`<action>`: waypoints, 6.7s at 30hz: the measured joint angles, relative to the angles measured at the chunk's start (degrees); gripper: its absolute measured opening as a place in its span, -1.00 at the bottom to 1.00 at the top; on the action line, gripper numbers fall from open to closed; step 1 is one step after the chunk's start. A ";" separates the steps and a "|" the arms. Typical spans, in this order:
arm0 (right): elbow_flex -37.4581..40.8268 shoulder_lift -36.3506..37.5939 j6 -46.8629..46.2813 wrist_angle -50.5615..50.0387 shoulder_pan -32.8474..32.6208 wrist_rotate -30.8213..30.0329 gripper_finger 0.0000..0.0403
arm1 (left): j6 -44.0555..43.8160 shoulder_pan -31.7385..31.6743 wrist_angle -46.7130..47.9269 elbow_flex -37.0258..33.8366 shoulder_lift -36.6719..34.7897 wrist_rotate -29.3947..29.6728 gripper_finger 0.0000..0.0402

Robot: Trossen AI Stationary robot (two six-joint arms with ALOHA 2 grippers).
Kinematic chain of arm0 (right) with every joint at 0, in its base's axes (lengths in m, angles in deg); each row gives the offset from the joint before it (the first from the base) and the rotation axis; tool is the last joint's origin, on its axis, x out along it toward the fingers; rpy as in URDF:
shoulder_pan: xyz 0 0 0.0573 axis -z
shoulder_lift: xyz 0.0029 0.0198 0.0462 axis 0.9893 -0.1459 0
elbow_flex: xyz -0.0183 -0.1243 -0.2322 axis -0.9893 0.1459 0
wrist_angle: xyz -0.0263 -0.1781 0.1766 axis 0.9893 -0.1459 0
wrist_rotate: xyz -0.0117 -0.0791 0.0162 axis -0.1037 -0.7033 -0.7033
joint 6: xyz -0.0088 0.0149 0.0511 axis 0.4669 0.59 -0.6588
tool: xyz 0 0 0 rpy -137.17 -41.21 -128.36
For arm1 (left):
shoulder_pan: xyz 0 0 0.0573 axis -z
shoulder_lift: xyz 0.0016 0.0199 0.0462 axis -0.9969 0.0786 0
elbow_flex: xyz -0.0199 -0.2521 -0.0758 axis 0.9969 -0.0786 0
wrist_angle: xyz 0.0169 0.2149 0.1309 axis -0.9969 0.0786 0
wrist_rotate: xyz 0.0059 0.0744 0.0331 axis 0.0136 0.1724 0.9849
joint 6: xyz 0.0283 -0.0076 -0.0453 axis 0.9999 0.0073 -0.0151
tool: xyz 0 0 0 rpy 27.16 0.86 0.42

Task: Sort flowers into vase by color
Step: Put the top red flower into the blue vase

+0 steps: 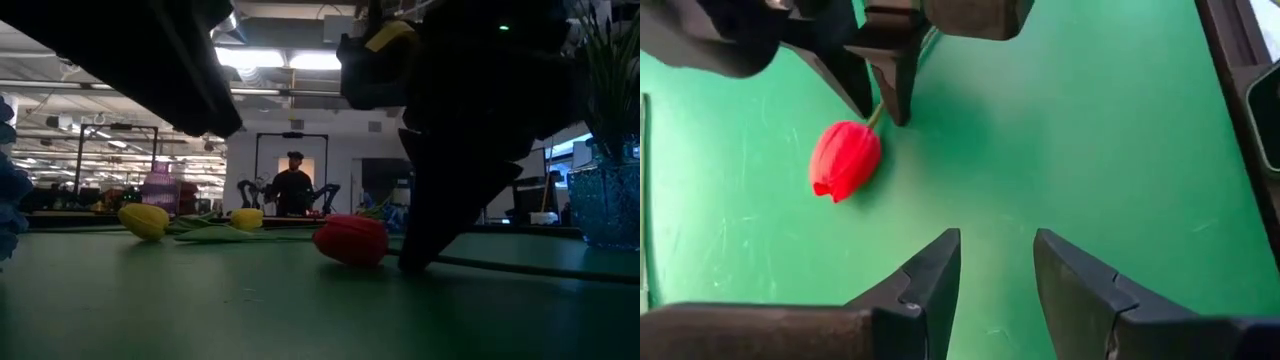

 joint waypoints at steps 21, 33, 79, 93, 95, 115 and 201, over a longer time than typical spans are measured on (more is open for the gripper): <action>-2.72 23.83 24.65 8.13 -5.03 -24.08 -0.97 | -8.26 10.62 11.16 0.11 -11.80 26.35 -0.38; 10.22 50.42 41.57 9.90 -18.34 -50.43 -0.98 | -8.88 7.90 7.98 -0.15 -11.72 30.58 -0.38; 40.02 93.20 61.19 16.80 -17.70 -25.21 -0.98 | 21.23 -17.31 -10.65 -0.22 -11.65 16.97 -0.38; 33.15 89.76 50.08 3.38 -17.70 -32.55 -0.54 | 31.06 -16.57 -15.41 -0.26 -14.14 12.95 -0.38; 30.06 88.76 45.79 -2.96 -17.70 -32.31 -0.40 | 30.37 -16.25 -15.54 -0.67 -14.58 13.50 -0.38; 0.99 62.92 30.39 -36.08 -17.70 -29.75 0.02 | 24.21 -21.11 -30.98 -10.93 -16.84 -13.65 -0.35; 13.93 66.64 12.05 -39.96 0.66 -19.47 -0.76 | 22.93 -21.18 -40.75 -10.91 -10.32 -13.50 -0.30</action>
